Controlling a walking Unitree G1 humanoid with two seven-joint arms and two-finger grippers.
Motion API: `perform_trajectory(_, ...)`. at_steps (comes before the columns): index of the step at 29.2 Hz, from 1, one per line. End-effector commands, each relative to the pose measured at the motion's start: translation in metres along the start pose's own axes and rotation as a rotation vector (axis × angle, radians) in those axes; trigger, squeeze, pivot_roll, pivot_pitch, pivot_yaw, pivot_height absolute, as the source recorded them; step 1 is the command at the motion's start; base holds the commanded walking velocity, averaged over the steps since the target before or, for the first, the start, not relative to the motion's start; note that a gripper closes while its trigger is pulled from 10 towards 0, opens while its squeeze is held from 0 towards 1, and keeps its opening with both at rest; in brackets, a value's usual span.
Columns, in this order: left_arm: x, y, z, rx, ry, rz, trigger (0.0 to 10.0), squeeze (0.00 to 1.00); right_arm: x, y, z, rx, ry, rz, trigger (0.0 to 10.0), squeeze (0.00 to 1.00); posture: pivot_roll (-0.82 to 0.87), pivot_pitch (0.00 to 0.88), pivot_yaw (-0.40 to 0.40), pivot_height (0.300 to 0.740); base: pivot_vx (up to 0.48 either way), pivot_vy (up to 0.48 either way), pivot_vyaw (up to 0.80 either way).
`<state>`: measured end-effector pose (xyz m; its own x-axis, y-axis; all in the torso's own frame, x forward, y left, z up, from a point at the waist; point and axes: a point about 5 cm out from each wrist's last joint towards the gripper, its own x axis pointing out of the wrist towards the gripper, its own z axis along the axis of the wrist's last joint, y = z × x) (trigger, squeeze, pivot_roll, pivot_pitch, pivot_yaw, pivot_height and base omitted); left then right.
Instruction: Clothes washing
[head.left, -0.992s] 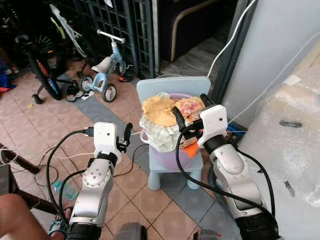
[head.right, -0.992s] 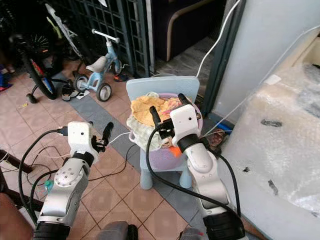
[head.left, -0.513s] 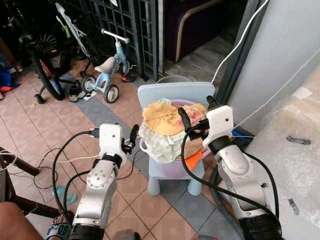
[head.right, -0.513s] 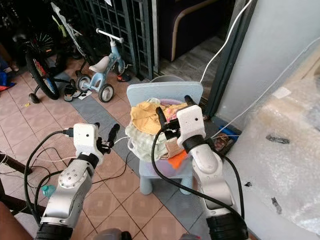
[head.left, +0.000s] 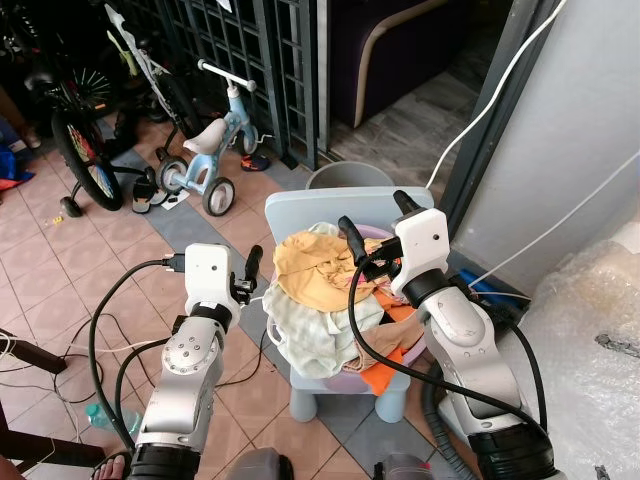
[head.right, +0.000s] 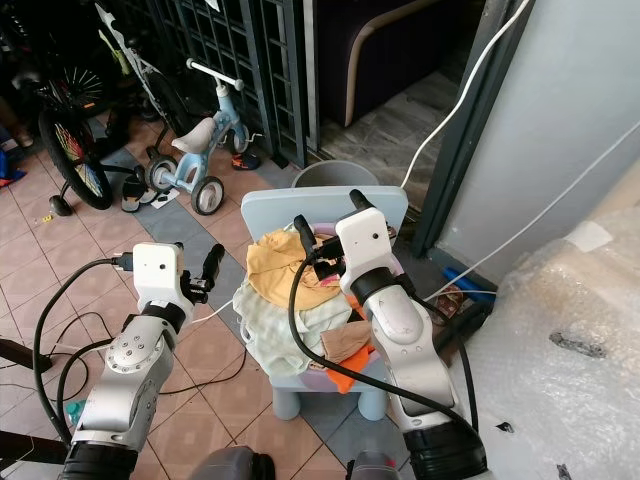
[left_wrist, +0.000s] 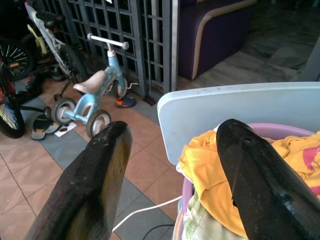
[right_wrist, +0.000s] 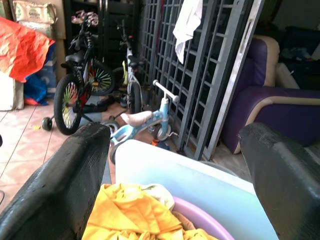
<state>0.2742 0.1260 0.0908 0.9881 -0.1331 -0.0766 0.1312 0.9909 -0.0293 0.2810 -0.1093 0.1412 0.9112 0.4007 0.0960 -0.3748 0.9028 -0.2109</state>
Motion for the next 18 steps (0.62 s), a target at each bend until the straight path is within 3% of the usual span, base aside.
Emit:
perform_trajectory(1, -0.001, 0.001, -0.003, 0.004, 0.019, 0.009, 10.0, 0.00, -0.001, 0.004, -0.010, 0.008, 0.074, 0.042, 10.0, 0.00, -0.03, 0.086, 0.064, 0.740, 0.000, 0.000, 0.00)
perform_trajectory(4, -0.001, 0.008, -0.010, 0.040, 0.077, 0.038, 10.0, 0.00, -0.012, 0.017, -0.048, -0.040, 0.329, 0.162, 10.0, 0.00, -0.02, 0.093, 0.061, 0.740, 0.000, 0.000, 0.00)
perform_trajectory(6, -0.002, 0.013, -0.015, 0.050, 0.110, 0.042, 10.0, 0.00, -0.016, 0.018, -0.055, -0.036, 0.376, 0.175, 10.0, 0.00, -0.01, 0.105, 0.056, 0.740, 0.000, 0.000, 0.00)
perform_trajectory(9, -0.007, 0.035, -0.025, 0.081, 0.189, 0.082, 10.0, 0.00, -0.027, 0.020, -0.070, -0.004, 0.472, 0.190, 10.0, 0.00, 0.00, 0.116, 0.052, 0.740, 0.000, 0.000, 0.00)
perform_trajectory(14, -0.026, 0.047, -0.032, 0.109, 0.245, 0.114, 10.0, 0.00, -0.028, 0.019, -0.075, 0.011, 0.490, 0.150, 10.0, 0.00, 0.04, 0.123, 0.043, 0.740, 0.000, 0.000, 0.00)
perform_trajectory(18, -0.045, 0.051, -0.039, 0.121, 0.280, 0.139, 10.0, 0.00, -0.018, 0.017, -0.076, -0.001, 0.472, 0.099, 10.0, 0.00, 0.07, 0.141, 0.028, 0.740, 0.000, 0.000, 0.00)
